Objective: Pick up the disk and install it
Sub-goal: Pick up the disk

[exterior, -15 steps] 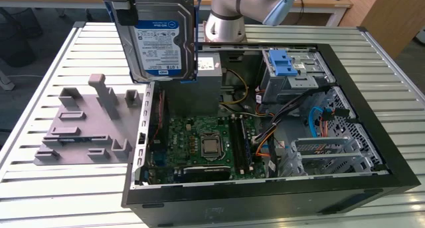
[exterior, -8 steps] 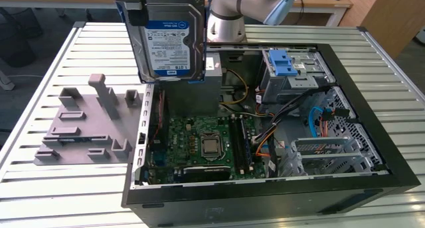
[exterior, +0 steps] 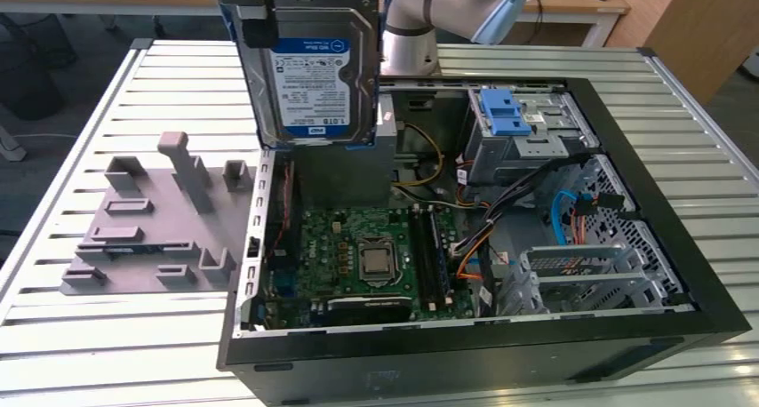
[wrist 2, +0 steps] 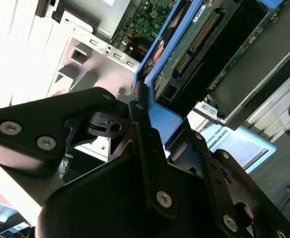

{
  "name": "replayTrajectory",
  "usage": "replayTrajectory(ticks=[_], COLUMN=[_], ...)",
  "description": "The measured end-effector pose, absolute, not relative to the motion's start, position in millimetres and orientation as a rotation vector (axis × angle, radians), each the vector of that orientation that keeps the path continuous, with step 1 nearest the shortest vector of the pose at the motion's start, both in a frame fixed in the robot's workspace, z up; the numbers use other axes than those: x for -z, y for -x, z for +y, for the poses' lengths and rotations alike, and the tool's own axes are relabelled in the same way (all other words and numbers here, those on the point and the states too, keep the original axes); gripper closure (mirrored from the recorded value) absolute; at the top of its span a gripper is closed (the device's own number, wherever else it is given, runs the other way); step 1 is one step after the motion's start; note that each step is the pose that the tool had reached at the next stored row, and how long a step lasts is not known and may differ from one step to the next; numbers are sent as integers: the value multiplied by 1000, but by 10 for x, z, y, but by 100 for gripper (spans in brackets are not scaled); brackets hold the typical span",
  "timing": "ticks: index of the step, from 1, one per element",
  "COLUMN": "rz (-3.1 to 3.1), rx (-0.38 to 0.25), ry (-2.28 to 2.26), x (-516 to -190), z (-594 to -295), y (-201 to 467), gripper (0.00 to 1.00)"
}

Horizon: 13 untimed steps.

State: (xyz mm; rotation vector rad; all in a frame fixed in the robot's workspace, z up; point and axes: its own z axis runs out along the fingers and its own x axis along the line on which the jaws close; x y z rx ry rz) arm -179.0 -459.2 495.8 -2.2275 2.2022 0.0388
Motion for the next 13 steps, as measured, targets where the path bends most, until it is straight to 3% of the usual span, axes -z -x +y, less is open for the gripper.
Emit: replayTrajectory(ticks=[13], rz=[2185], rx=[-40], ry=[2242], x=[-4950], z=[-4592], y=[1419], gripper=[64])
